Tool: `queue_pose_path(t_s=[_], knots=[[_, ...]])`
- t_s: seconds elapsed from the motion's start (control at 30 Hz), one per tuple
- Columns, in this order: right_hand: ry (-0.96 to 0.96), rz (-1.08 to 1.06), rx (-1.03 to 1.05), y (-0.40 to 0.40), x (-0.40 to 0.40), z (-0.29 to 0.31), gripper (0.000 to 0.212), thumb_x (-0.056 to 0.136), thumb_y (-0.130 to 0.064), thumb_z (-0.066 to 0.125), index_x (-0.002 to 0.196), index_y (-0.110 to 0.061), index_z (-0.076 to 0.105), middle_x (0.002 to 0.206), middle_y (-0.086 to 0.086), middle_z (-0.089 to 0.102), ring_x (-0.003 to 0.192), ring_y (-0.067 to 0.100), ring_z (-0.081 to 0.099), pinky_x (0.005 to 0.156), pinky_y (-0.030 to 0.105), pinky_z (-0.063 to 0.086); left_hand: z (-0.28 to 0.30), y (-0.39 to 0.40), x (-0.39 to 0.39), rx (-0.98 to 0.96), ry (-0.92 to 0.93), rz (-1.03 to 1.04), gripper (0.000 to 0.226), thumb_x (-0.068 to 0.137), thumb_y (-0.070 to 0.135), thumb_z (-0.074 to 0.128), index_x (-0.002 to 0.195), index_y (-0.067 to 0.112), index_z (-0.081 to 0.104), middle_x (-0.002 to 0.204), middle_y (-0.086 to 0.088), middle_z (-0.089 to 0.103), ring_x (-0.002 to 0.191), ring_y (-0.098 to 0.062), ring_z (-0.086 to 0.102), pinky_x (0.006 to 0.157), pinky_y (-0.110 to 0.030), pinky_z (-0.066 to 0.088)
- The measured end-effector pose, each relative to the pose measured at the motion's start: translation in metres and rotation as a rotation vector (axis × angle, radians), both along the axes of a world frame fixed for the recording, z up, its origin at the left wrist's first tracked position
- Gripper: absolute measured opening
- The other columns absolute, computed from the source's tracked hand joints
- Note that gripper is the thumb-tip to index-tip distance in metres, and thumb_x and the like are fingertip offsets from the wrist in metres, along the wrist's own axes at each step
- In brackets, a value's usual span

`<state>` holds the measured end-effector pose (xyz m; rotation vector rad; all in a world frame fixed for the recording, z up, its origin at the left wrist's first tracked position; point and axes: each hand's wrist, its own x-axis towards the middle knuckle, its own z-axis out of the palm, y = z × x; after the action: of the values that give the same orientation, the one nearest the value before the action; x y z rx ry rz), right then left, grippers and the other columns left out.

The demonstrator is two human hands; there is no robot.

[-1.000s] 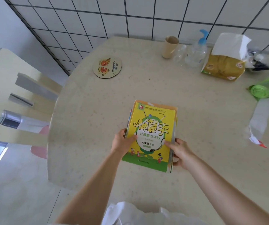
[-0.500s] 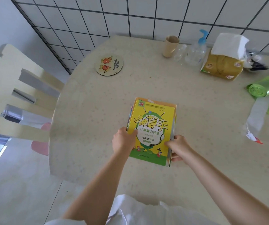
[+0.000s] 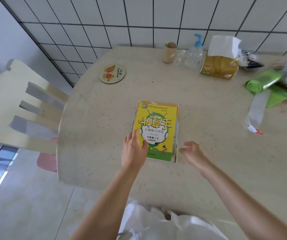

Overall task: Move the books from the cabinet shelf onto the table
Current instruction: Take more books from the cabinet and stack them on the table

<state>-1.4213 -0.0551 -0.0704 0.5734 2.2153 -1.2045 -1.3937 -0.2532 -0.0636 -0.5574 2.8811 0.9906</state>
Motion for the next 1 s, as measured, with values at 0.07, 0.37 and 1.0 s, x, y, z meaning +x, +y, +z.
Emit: queue_pose_path(t_s=[0.07, 0.37, 1.0], knots=[[0.067, 0.008, 0.027, 0.008, 0.012, 0.006, 0.043, 0.089, -0.020, 0.059, 0.130, -0.011, 0.051, 0.130, 0.011, 0.057, 0.115, 0.028, 0.056, 0.098, 0.038, 0.044, 0.006, 0.018, 0.002, 0.030, 0.040, -0.065, 0.039, 0.093, 0.021, 0.054, 0.132, 0.016, 0.050, 0.127, 0.000, 0.059, 0.116, -0.021, 0.049, 0.084, -0.033, 0.043], [0.277, -0.170, 0.099, 0.046, 0.066, 0.016, 0.032, 0.089, -0.007, 0.057, 0.121, -0.007, 0.057, 0.118, 0.010, 0.066, 0.106, 0.027, 0.064, 0.089, 0.030, 0.044, 0.000, 0.065, 0.014, 0.160, -0.026, -0.312, 0.032, 0.093, 0.022, 0.054, 0.125, 0.018, 0.055, 0.114, 0.004, 0.064, 0.112, -0.015, 0.053, 0.083, -0.026, 0.039], [0.184, -0.957, 0.232, 0.010, 0.258, 0.005, 0.025, 0.091, -0.008, 0.055, 0.115, -0.007, 0.062, 0.102, 0.008, 0.070, 0.093, 0.017, 0.063, 0.073, 0.013, 0.037, -0.025, 0.107, 0.071, 0.227, -0.099, -1.003, 0.025, 0.087, 0.010, 0.058, 0.110, 0.015, 0.064, 0.098, -0.002, 0.070, 0.097, -0.024, 0.062, 0.088, -0.042, 0.050]])
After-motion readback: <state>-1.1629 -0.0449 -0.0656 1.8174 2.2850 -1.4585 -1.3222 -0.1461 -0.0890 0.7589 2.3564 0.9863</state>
